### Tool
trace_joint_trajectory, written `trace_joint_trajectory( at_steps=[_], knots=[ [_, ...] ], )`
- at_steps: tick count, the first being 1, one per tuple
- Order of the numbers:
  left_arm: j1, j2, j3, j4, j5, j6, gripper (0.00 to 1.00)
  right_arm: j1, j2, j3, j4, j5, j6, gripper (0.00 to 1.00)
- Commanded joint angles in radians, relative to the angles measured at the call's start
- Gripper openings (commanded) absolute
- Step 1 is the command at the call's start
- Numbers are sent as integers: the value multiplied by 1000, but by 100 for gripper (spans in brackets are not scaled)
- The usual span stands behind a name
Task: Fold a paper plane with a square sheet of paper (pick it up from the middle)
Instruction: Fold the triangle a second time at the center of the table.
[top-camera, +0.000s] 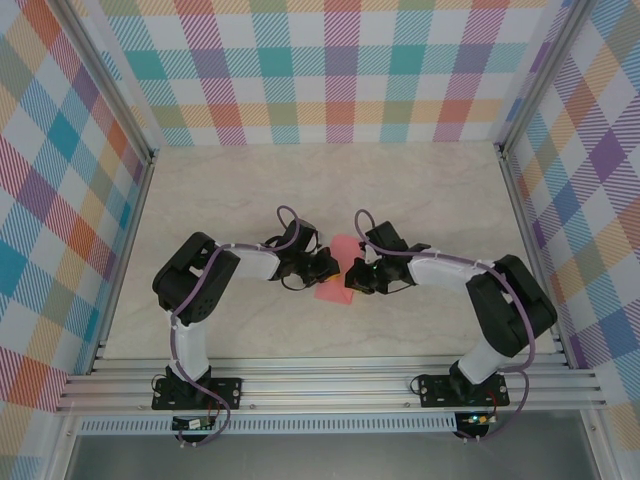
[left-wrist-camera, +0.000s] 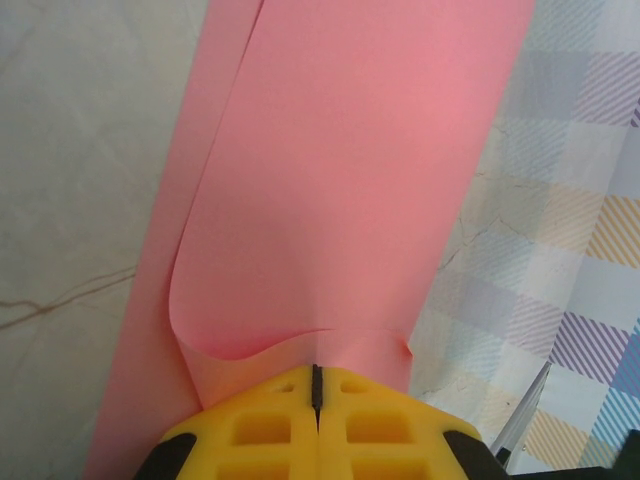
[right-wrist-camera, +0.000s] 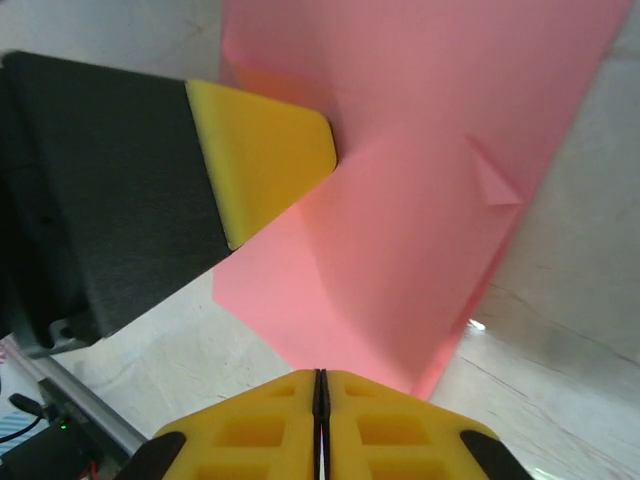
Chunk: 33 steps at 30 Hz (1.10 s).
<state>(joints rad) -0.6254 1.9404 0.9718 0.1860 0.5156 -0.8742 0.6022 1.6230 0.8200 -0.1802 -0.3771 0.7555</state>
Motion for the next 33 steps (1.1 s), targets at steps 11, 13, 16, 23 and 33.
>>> trace_joint_trajectory(
  at_steps=[11,13,16,23,33],
  knots=[
    [0,33,-20,-71,-11,27,0,18,117,65,68,-67,41,11],
    [0,32,-23,-69,-11,29,0,18,131,66,51,-60,35,11],
    [0,35,-21,-69,-9,29,0,18,142,42,51,-52,29,11],
    [0,40,-17,-74,-9,34,0,18,160,5,30,-17,5,12],
    [0,43,-18,-74,-8,33,0,18,98,33,-7,-53,-25,13]
  ],
)
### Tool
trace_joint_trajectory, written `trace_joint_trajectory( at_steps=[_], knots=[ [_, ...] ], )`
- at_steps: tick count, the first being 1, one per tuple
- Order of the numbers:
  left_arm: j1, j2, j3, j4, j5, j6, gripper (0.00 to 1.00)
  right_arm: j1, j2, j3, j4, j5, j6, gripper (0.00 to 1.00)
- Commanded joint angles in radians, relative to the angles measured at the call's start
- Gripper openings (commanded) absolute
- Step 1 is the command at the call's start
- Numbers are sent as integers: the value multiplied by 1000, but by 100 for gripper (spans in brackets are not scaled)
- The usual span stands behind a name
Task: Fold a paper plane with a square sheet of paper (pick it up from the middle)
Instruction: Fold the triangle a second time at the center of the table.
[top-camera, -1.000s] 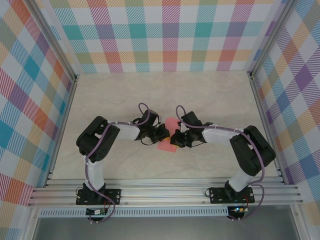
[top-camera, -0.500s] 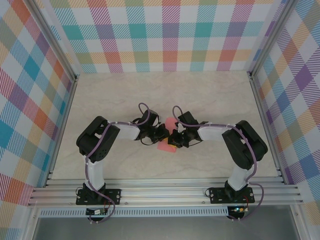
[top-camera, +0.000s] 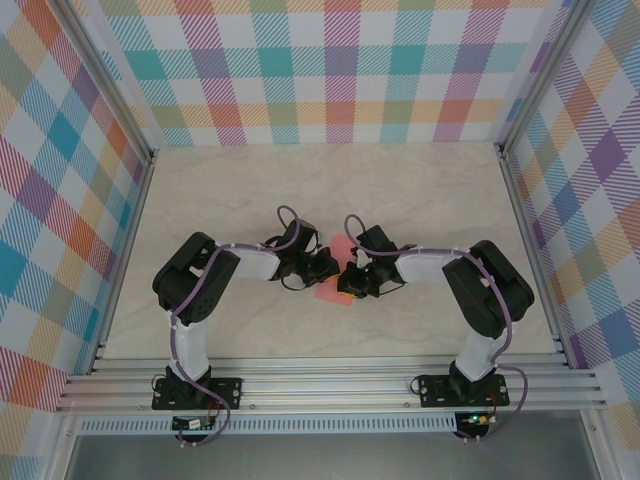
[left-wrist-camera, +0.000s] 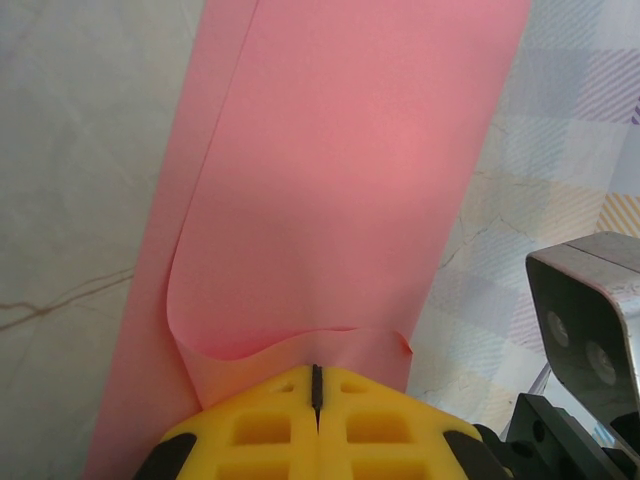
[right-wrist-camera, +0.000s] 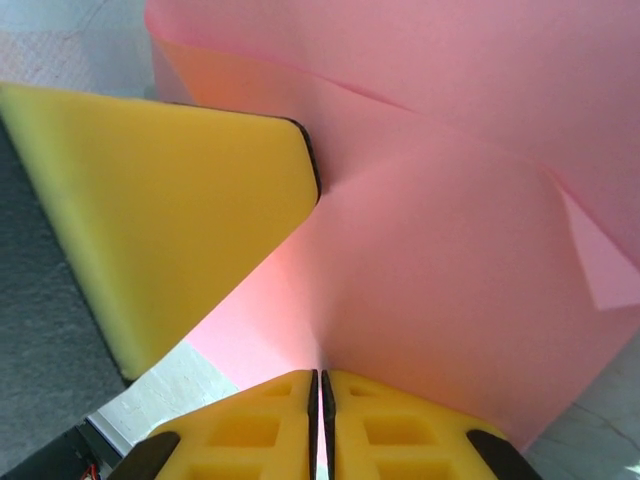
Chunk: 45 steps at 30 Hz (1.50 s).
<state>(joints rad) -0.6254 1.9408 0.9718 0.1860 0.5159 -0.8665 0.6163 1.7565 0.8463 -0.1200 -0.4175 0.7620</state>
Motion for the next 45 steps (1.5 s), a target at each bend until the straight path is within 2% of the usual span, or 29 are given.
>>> trace_joint_trajectory(
  at_steps=[1,11,20,29,36,45],
  knots=[
    [0,43,-18,-76,-8,25,0,4,-50,5,-67,-21,-31,13],
    [0,42,-17,-76,-5,26,0,3,-36,-29,-13,-83,-13,12],
    [0,36,-24,-77,-3,28,0,3,-9,-114,-10,-23,-14,12],
    [0,39,-22,-77,4,28,0,3,-131,-105,-28,-45,-28,12],
    [0,44,-22,-73,13,30,0,0,-63,-167,-17,-30,-43,12],
    [0,35,-25,-69,15,32,0,0,-213,-115,-70,-15,-36,12]
  ],
)
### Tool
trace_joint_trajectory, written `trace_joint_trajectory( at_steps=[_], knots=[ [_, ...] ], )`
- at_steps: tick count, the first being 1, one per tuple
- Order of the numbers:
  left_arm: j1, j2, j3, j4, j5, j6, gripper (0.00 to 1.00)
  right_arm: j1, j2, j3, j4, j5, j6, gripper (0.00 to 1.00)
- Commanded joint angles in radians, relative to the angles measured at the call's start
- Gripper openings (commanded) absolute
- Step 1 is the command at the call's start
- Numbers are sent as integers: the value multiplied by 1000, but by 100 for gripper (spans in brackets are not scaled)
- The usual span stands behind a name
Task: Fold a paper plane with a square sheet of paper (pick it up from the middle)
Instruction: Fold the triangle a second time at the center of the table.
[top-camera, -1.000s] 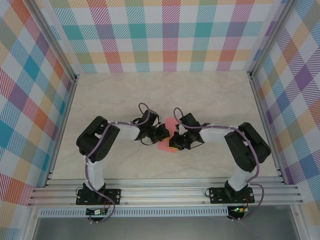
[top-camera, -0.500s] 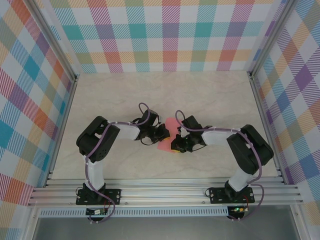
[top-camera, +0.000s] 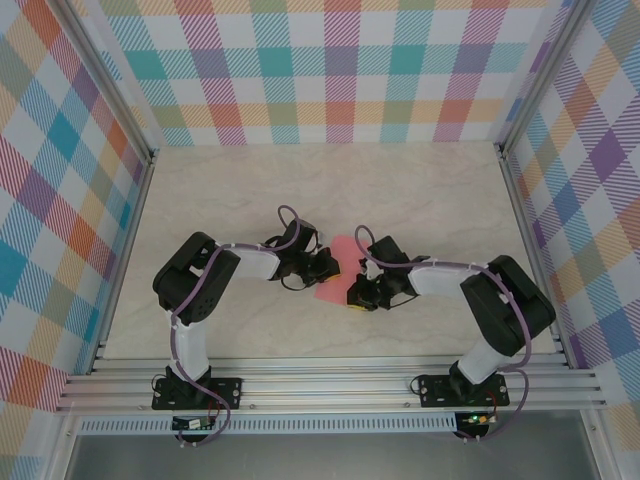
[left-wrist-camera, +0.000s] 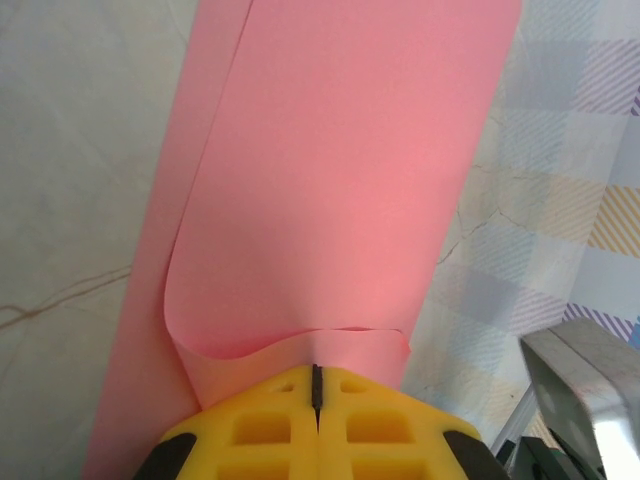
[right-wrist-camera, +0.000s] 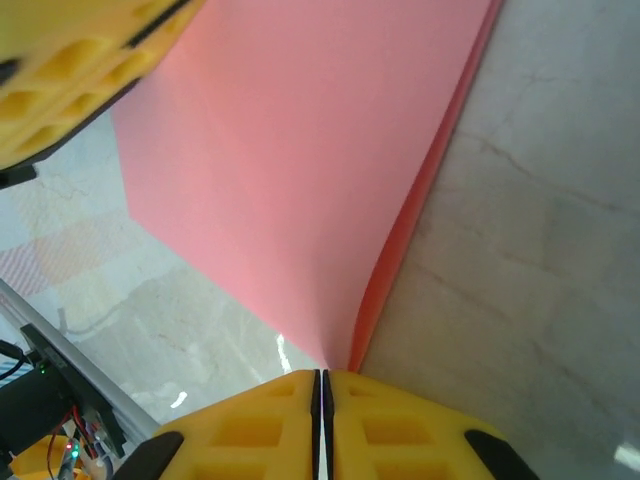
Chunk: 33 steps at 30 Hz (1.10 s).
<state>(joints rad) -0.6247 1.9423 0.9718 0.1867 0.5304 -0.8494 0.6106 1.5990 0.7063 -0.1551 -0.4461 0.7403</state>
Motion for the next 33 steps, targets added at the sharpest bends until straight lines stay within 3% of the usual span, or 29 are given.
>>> trace_joint_trajectory(
  at_steps=[1,13,22,33],
  knots=[
    [-1,35,-25,-71,1,14,0,5,-57,39,-26,11,-8,12],
    [-1,35,-15,-70,3,15,0,5,137,72,64,-7,46,10],
    [21,33,2,-88,-9,41,0,3,163,-16,28,49,26,5],
    [104,62,67,-143,-12,110,0,-3,163,25,-52,53,-36,4]
  ],
)
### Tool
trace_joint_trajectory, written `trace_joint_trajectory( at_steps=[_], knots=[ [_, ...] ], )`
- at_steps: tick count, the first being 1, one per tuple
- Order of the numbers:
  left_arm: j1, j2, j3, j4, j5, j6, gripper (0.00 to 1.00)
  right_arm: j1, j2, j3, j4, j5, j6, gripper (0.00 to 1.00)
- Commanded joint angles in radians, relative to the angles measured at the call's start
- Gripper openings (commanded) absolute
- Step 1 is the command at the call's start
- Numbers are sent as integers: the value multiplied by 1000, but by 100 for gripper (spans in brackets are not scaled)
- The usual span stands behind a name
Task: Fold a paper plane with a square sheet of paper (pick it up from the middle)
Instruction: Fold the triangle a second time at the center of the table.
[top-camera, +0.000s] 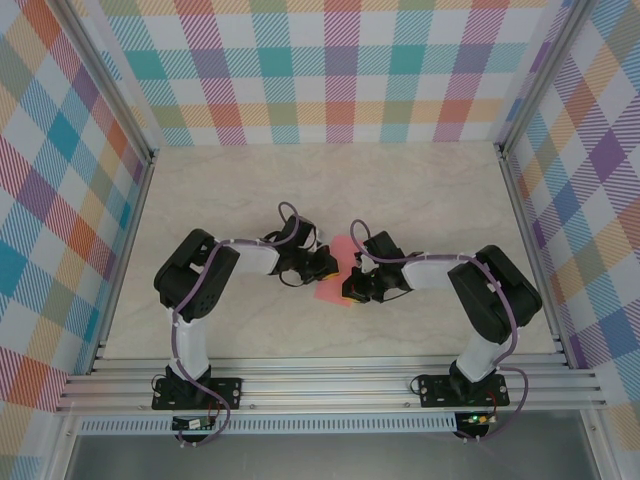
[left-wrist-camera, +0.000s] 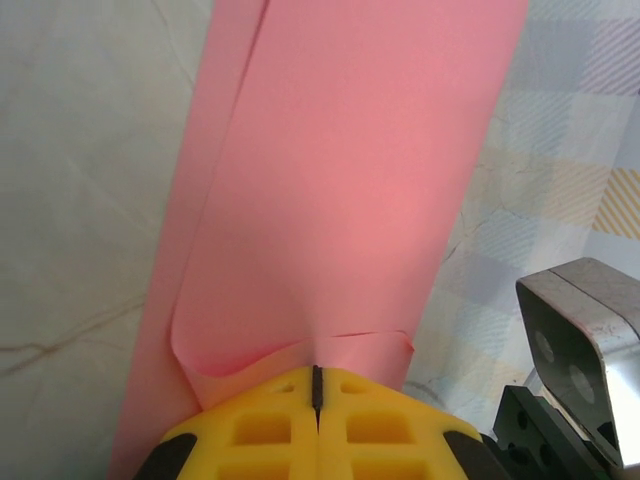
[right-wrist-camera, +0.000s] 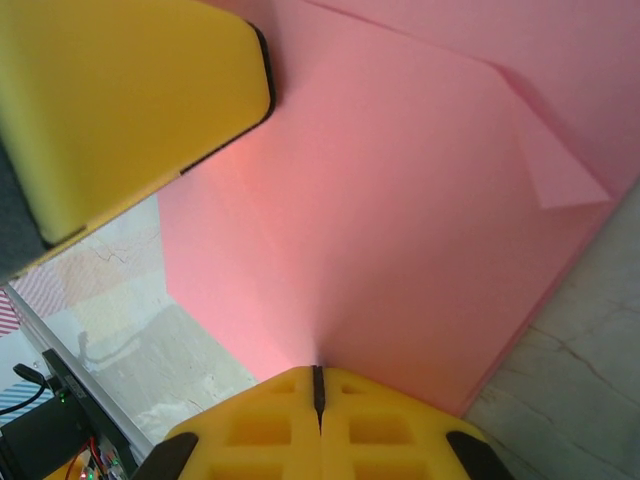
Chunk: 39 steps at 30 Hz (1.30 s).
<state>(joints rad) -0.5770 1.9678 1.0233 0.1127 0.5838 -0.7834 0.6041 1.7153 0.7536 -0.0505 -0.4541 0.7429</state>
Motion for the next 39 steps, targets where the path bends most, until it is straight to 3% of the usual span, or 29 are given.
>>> trace_joint_trajectory(
  at_steps=[1,13,18,24,30,39],
  knots=[
    [67,41,18,-70,-61,49,0,2,47,-22,-159,61,-43,4],
    [163,68,108,-178,-28,142,0,-3,61,-18,-156,30,-56,5],
    [172,-51,91,-202,-6,138,0,-3,51,-1,-156,28,-40,6],
    [100,-148,63,-211,25,137,0,-3,42,32,-167,25,-41,6],
    [21,-66,85,-185,53,133,0,-3,36,31,-144,31,-19,7],
    [3,43,116,-188,40,134,0,-3,-7,67,-130,-5,0,10]
  ],
)
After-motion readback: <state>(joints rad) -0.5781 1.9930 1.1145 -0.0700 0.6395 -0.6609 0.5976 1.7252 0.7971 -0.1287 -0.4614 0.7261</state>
